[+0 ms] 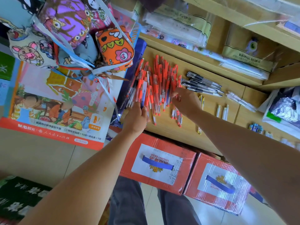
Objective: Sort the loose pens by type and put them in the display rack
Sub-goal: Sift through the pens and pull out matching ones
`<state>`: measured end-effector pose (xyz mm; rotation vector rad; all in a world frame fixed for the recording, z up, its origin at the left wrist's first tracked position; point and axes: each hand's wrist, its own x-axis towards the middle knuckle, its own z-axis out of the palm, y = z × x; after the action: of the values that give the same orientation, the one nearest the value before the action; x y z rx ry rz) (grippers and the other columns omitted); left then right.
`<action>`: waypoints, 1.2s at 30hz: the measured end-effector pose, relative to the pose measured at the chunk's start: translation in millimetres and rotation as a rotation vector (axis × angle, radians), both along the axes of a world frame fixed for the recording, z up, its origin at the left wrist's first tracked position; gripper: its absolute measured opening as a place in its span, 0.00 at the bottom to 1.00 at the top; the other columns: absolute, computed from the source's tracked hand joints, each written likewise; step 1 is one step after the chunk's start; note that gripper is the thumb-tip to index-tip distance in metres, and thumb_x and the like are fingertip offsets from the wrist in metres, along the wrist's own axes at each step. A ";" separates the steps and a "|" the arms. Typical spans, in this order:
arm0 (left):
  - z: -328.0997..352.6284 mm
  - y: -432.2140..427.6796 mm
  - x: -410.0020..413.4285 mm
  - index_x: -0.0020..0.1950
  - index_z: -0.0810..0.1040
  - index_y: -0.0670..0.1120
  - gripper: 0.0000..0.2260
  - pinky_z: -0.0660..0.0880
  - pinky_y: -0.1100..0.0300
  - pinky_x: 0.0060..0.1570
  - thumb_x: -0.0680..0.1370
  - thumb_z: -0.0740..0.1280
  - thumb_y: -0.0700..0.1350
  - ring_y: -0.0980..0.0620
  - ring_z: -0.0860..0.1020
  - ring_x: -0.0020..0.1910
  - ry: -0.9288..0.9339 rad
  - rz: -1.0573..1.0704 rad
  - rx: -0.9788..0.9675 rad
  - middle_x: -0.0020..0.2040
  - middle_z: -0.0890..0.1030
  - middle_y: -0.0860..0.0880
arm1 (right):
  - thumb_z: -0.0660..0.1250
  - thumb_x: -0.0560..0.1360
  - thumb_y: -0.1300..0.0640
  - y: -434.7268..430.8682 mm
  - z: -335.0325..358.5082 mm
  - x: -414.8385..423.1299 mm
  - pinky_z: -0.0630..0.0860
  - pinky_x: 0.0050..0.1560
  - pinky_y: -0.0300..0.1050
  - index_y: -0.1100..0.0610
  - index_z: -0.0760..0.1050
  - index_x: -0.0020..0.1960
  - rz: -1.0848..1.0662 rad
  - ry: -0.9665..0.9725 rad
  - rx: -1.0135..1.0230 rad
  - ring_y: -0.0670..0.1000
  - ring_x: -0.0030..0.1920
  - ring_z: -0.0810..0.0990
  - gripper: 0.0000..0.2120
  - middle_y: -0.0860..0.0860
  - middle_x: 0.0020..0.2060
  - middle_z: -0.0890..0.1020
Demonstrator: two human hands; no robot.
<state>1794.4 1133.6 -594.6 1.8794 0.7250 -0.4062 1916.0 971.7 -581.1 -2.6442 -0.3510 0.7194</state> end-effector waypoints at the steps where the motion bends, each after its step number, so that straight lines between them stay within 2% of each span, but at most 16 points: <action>1: -0.7 -2.2 -0.4 0.43 0.67 0.50 0.08 0.78 0.41 0.39 0.82 0.56 0.47 0.42 0.79 0.34 -0.010 0.010 -0.001 0.35 0.80 0.44 | 0.63 0.76 0.60 2.2 -1.8 -0.5 0.71 0.33 0.37 0.52 0.79 0.55 0.011 0.000 0.006 0.49 0.41 0.79 0.10 0.50 0.50 0.83; 3: -2.0 -5.1 -1.4 0.42 0.65 0.52 0.09 0.78 0.40 0.38 0.82 0.56 0.47 0.43 0.78 0.33 -0.027 0.018 -0.018 0.35 0.79 0.44 | 0.65 0.75 0.59 7.6 -4.3 -4.4 0.77 0.37 0.43 0.52 0.77 0.57 0.027 0.008 0.043 0.51 0.39 0.79 0.11 0.51 0.47 0.83; 5: -4.0 -6.6 -2.0 0.43 0.65 0.50 0.08 0.78 0.40 0.39 0.83 0.55 0.47 0.42 0.77 0.34 -0.033 -0.004 -0.022 0.36 0.78 0.45 | 0.65 0.76 0.59 10.3 -7.7 -9.8 0.80 0.40 0.47 0.52 0.75 0.58 0.035 0.007 0.035 0.52 0.40 0.79 0.11 0.51 0.45 0.82; 8: -6.5 -10.0 -1.1 0.44 0.65 0.50 0.08 0.76 0.43 0.39 0.83 0.55 0.46 0.42 0.78 0.35 -0.045 0.013 -0.061 0.34 0.75 0.49 | 0.63 0.78 0.55 7.3 -12.8 -17.6 0.77 0.37 0.43 0.51 0.76 0.55 0.068 -0.010 -0.061 0.52 0.42 0.81 0.07 0.51 0.45 0.82; 12: -13.5 -13.3 0.1 0.46 0.67 0.46 0.07 0.72 0.49 0.34 0.83 0.55 0.45 0.47 0.74 0.32 -0.047 0.013 -0.071 0.32 0.73 0.51 | 0.59 0.80 0.54 9.5 -12.1 -20.4 0.78 0.34 0.45 0.54 0.75 0.56 0.065 -0.080 -0.087 0.52 0.37 0.79 0.08 0.51 0.41 0.81; 14: -18.1 -13.4 -0.6 0.47 0.67 0.45 0.07 0.69 0.52 0.33 0.83 0.55 0.45 0.46 0.73 0.32 -0.051 0.026 -0.078 0.32 0.72 0.48 | 0.57 0.81 0.54 16.2 -12.2 -16.7 0.72 0.30 0.43 0.57 0.73 0.55 0.070 -0.134 -0.140 0.50 0.34 0.75 0.09 0.50 0.36 0.76; 15: -19.9 -13.5 -0.8 0.46 0.67 0.46 0.07 0.69 0.52 0.33 0.83 0.55 0.45 0.45 0.74 0.32 -0.052 0.037 -0.084 0.33 0.72 0.44 | 0.56 0.82 0.55 19.8 -12.2 -14.8 0.69 0.30 0.42 0.58 0.71 0.55 0.069 -0.149 -0.178 0.49 0.33 0.73 0.09 0.49 0.34 0.72; 17: -20.0 -15.2 -0.6 0.45 0.66 0.48 0.07 0.68 0.52 0.33 0.82 0.56 0.45 0.45 0.75 0.33 -0.060 0.052 -0.096 0.36 0.74 0.38 | 0.55 0.82 0.56 25.8 -13.8 -12.6 0.66 0.32 0.43 0.60 0.70 0.56 0.056 -0.143 -0.248 0.50 0.34 0.71 0.09 0.49 0.33 0.67; 20: -16.5 -17.5 0.0 0.43 0.66 0.48 0.09 0.68 0.57 0.31 0.83 0.55 0.44 0.50 0.74 0.29 -0.066 0.054 -0.100 0.30 0.71 0.50 | 0.57 0.81 0.52 29.5 -15.5 -10.6 0.75 0.36 0.48 0.60 0.73 0.55 0.033 -0.077 -0.274 0.54 0.39 0.76 0.12 0.53 0.39 0.75; 23: -17.0 -17.3 -0.8 0.44 0.67 0.47 0.08 0.69 0.56 0.32 0.83 0.56 0.44 0.51 0.74 0.28 -0.076 0.060 -0.103 0.29 0.73 0.53 | 0.60 0.79 0.48 29.0 -15.6 -10.8 0.80 0.39 0.49 0.59 0.75 0.51 0.045 -0.036 -0.271 0.54 0.40 0.79 0.14 0.54 0.40 0.78; 26: -16.3 -16.9 -0.8 0.47 0.68 0.44 0.08 0.70 0.56 0.33 0.83 0.56 0.44 0.51 0.75 0.28 -0.071 0.063 -0.079 0.30 0.75 0.52 | 0.64 0.78 0.50 29.8 -15.8 -10.5 0.81 0.39 0.50 0.59 0.76 0.47 0.033 0.018 -0.244 0.53 0.38 0.80 0.12 0.52 0.37 0.78; 28: -11.5 -17.3 0.7 0.45 0.68 0.45 0.08 0.70 0.56 0.33 0.83 0.55 0.44 0.51 0.76 0.28 -0.065 0.066 -0.096 0.29 0.75 0.52 | 0.65 0.77 0.50 30.2 -17.7 -9.1 0.80 0.36 0.47 0.57 0.74 0.42 0.004 0.053 -0.216 0.53 0.37 0.80 0.10 0.51 0.34 0.76; 30: -8.2 -17.3 2.0 0.43 0.67 0.47 0.09 0.70 0.55 0.33 0.83 0.55 0.43 0.49 0.76 0.28 -0.055 0.073 -0.111 0.28 0.75 0.51 | 0.66 0.76 0.49 29.4 -19.0 -8.0 0.72 0.27 0.41 0.55 0.70 0.34 -0.079 0.086 -0.149 0.51 0.31 0.77 0.15 0.50 0.29 0.73; 32: -6.1 -17.3 2.9 0.43 0.67 0.48 0.09 0.69 0.55 0.33 0.83 0.55 0.43 0.50 0.75 0.27 -0.041 0.112 -0.141 0.29 0.76 0.49 | 0.66 0.75 0.47 27.7 -14.7 -7.9 0.65 0.23 0.37 0.54 0.69 0.31 -0.196 0.125 -0.040 0.49 0.26 0.73 0.17 0.49 0.26 0.73; 34: 1.1 -18.9 5.7 0.43 0.67 0.47 0.09 0.69 0.58 0.31 0.83 0.55 0.42 0.51 0.74 0.27 -0.026 0.140 -0.150 0.32 0.78 0.48 | 0.66 0.74 0.49 24.2 -5.9 -8.6 0.67 0.23 0.36 0.55 0.72 0.32 -0.283 0.192 0.089 0.48 0.25 0.74 0.15 0.50 0.26 0.76; 36: 11.7 -22.1 10.7 0.45 0.70 0.45 0.09 0.69 0.62 0.27 0.83 0.55 0.42 0.53 0.74 0.27 -0.012 0.183 -0.179 0.34 0.79 0.47 | 0.66 0.74 0.53 18.2 5.6 -10.9 0.75 0.27 0.39 0.56 0.75 0.35 -0.336 0.270 0.210 0.48 0.25 0.75 0.11 0.50 0.26 0.79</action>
<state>1805.1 1111.5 -582.8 1.6319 0.8180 -0.3309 1905.2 989.9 -575.5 -2.2909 0.0878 0.8583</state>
